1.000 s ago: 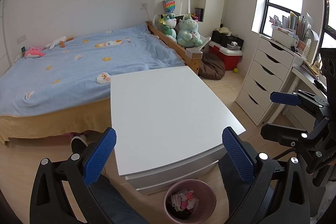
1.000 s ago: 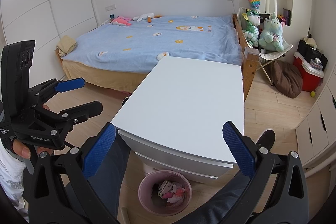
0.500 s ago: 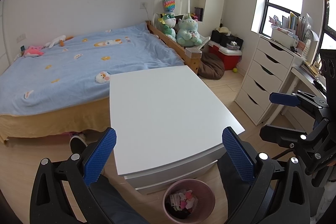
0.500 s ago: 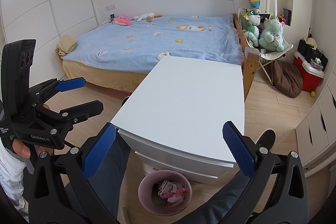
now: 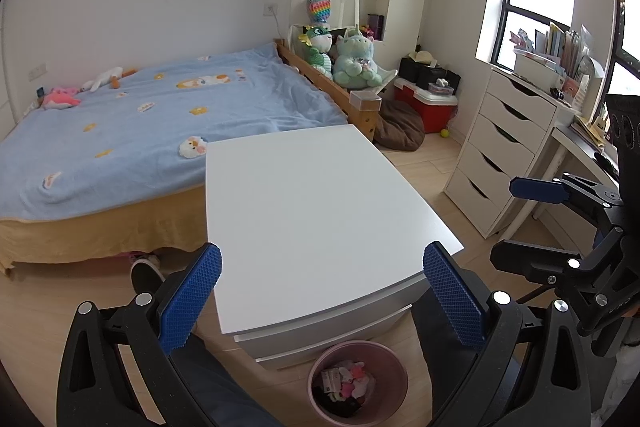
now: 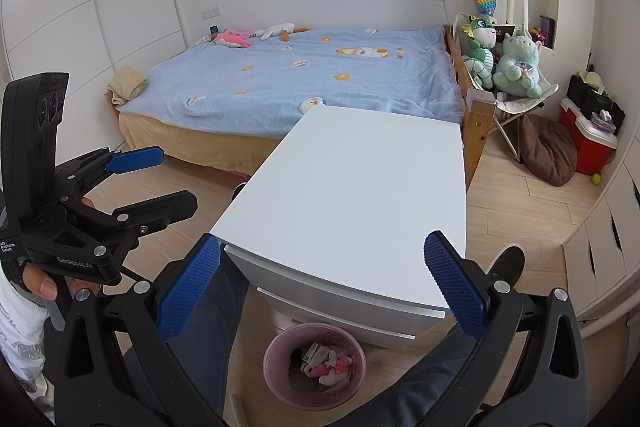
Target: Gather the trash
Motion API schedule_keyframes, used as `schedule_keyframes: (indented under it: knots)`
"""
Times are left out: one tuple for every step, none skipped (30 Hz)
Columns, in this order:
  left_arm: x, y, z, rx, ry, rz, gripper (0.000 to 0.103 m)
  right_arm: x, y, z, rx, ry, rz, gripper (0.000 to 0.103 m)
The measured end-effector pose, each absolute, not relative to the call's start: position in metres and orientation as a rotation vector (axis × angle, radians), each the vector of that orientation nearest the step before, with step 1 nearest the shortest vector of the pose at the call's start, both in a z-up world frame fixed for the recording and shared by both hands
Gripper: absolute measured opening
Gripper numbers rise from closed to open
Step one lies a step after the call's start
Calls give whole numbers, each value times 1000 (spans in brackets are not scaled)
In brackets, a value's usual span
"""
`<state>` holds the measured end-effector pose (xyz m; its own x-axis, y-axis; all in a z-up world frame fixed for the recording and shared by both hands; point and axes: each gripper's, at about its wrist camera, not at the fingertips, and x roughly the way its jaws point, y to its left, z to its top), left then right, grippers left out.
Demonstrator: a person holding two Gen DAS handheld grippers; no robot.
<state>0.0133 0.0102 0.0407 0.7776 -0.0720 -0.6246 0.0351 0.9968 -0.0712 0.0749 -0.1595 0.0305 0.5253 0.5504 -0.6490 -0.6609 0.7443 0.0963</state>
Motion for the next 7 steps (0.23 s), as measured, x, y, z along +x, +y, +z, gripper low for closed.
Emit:
schedule_keyframes:
  knots:
    - [13,9,41,-50,677,-56,97,75,-159,31,-170,713,728,100]
    - [12,7,40,-45,679,-53,97,75,-159,30,-170,713,728,100]
    - [12,6,40,-45,680,-51,97,75,-159,30,-170,712,728,100]
    - [12,6,40,-46,680,-49,97,75,-159,30,-170,713,728,100]
    - [12,6,40,-45,679,-45,97,75,-159,30,-169,713,728,100]
    - [12,5,40,-44,678,-41,97,75,-159,30,-170,714,728,100]
    - [12,4,40,-43,678,-40,97,75,-159,31,-170,714,727,100]
